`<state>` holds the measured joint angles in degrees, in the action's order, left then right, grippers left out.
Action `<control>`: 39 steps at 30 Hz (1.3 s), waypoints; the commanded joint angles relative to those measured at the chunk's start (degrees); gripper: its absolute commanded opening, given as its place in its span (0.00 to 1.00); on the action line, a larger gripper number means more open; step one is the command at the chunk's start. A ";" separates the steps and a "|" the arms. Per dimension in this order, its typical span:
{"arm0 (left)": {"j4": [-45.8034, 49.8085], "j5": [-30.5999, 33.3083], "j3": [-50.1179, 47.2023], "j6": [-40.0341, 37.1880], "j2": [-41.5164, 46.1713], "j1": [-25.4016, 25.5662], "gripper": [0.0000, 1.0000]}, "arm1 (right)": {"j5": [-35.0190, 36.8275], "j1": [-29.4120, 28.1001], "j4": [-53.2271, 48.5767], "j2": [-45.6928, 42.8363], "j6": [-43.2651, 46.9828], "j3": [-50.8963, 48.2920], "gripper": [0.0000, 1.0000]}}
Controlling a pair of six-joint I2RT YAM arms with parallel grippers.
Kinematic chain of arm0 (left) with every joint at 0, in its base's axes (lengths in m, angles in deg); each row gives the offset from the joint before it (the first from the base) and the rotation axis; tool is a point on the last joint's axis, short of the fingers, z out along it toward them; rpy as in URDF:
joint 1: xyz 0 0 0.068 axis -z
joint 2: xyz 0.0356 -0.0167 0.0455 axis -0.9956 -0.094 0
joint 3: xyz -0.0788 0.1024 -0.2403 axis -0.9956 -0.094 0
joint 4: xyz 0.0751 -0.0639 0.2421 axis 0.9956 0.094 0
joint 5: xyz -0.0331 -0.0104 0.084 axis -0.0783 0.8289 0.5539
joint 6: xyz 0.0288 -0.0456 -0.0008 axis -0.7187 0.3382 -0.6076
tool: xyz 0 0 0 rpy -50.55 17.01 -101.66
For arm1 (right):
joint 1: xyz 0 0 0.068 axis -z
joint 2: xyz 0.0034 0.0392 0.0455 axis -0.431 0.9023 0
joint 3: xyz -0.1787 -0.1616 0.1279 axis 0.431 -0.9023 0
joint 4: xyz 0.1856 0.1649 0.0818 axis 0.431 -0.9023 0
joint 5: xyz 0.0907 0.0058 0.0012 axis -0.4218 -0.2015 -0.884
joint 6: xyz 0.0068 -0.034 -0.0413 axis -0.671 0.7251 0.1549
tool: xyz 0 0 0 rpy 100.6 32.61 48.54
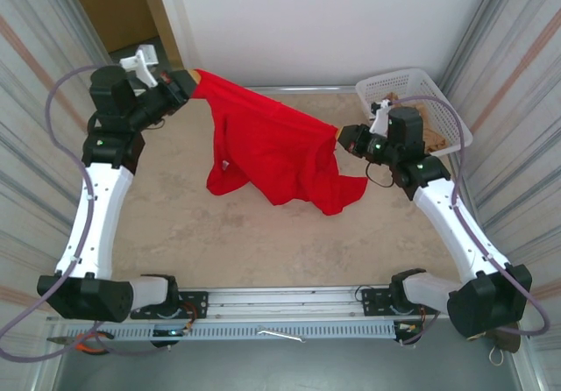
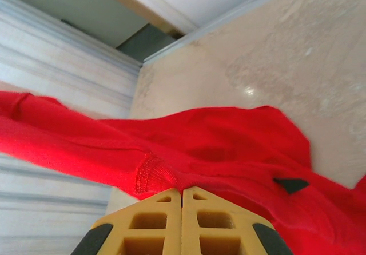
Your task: Fold the inside-out t-shirt
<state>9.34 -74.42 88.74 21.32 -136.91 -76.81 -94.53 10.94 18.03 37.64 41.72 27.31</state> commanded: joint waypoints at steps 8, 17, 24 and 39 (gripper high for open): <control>-8.21 10.13 -16.36 -3.38 3.63 29.49 0.00 | 1.77 7.06 -13.25 -0.82 13.64 -1.96 0.70; -9.14 6.55 -13.24 -4.92 -5.40 34.78 0.00 | 2.41 -4.15 -12.54 -17.51 26.19 -8.56 0.86; -8.38 5.52 -11.40 -5.65 -6.03 35.10 0.00 | -3.62 -9.17 -7.46 -14.88 28.68 -7.90 0.89; -7.66 4.68 -9.36 -4.60 -6.64 35.14 0.01 | 3.60 -14.94 -1.12 2.50 29.99 3.70 0.11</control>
<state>2.45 -69.20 77.33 17.43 -143.69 -41.82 -91.62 -5.25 13.99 39.19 71.29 27.16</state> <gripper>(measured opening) 0.047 0.531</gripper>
